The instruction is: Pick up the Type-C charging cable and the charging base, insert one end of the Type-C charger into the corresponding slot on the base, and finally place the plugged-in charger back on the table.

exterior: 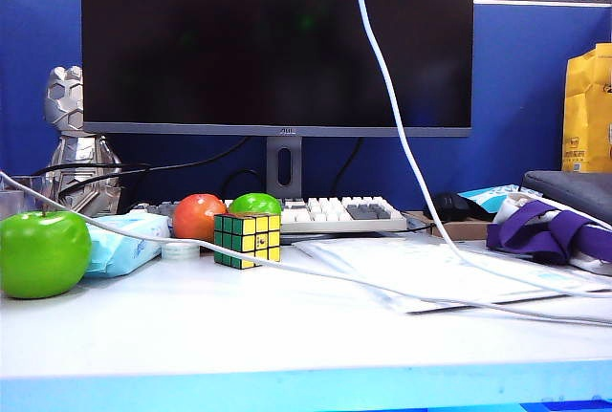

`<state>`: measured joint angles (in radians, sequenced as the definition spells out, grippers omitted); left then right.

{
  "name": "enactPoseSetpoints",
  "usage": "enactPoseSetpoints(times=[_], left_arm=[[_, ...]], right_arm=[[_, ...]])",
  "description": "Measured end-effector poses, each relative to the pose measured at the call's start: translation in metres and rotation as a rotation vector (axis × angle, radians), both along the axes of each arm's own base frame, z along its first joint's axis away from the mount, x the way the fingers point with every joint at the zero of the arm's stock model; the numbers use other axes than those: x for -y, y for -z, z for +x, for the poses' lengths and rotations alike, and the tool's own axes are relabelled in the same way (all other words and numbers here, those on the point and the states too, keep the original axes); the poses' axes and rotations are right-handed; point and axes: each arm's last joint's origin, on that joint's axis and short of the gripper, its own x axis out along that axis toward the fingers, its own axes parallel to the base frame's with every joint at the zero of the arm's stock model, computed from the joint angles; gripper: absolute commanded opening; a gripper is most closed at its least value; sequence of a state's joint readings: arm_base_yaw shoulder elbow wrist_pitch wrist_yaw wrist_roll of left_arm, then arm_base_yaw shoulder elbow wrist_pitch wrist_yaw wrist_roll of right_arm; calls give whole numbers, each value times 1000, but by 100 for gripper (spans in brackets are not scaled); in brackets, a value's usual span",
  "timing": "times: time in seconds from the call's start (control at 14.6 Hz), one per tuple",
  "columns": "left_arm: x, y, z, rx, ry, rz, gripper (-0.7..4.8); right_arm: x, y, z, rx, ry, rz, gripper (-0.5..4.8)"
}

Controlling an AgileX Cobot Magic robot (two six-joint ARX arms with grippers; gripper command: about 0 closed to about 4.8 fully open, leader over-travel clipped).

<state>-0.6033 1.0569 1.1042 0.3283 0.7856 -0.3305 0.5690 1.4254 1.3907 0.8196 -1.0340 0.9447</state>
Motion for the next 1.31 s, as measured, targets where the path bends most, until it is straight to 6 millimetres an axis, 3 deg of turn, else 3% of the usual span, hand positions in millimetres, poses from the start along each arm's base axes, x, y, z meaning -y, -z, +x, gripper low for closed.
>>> enactPoseSetpoints(times=[1.31], left_arm=[[0, 0, 1, -17, -23, -20, -5]], right_arm=[[3, -1, 0, -27, 12, -19, -3]])
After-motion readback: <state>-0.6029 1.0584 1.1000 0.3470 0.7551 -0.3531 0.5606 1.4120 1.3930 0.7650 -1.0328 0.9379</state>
